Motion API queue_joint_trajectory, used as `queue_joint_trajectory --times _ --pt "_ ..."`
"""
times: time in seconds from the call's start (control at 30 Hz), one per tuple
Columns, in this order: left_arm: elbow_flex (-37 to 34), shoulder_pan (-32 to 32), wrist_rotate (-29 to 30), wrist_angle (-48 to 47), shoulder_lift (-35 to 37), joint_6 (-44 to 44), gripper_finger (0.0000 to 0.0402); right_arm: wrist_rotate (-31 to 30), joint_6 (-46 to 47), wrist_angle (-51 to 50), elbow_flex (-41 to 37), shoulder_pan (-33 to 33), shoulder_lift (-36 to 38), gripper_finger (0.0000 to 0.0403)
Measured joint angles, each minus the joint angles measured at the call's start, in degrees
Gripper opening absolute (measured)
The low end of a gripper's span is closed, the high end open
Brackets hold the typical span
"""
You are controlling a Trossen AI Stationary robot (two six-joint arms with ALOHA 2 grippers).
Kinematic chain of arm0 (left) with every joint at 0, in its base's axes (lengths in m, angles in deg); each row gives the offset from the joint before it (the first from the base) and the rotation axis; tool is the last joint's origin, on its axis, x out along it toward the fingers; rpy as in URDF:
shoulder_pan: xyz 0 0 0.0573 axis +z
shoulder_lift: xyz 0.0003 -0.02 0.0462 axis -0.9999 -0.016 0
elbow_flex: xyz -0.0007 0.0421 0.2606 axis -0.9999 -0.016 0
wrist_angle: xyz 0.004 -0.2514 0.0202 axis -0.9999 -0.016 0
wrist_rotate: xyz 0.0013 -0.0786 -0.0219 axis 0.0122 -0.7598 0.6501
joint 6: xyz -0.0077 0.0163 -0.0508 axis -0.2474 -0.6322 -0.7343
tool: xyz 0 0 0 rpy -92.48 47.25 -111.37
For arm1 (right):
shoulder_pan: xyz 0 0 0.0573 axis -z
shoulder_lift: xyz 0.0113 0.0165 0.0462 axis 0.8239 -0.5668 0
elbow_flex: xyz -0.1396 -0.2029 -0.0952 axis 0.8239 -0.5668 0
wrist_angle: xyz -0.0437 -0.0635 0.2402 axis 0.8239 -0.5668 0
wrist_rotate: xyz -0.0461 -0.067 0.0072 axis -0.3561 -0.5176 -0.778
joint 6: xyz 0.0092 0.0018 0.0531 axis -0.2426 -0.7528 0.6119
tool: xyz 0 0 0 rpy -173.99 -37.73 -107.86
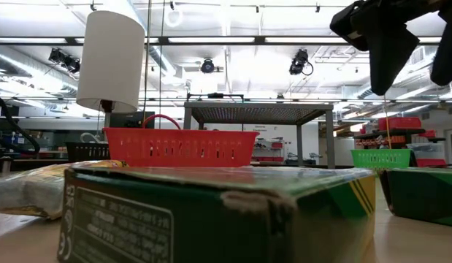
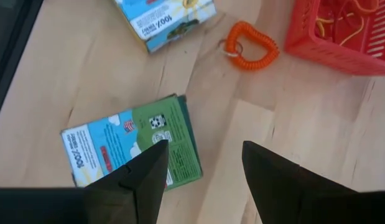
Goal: Pick & Place Office Desk Supplies
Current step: Put the yellow rubber band into the red bin
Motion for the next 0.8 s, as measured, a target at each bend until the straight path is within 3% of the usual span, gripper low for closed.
queue_joint_trajectory --times 0.17,0.43,0.8 --pt "2.3 -1.8 13.1 -0.1 0.0 5.3 0.0003 0.0 -1.0 1.9 0.0 0.0 0.0 0.0213" --pt "4.9 -4.1 28.3 0.2 0.1 12.6 0.0002 -0.1 -3.0 5.0 0.0 0.0 0.0 0.0213" --pt "5.5 -7.2 57.3 0.5 0.1 19.0 0.0001 -3.7 -3.0 7.1 0.0 0.0 0.0 0.0213"
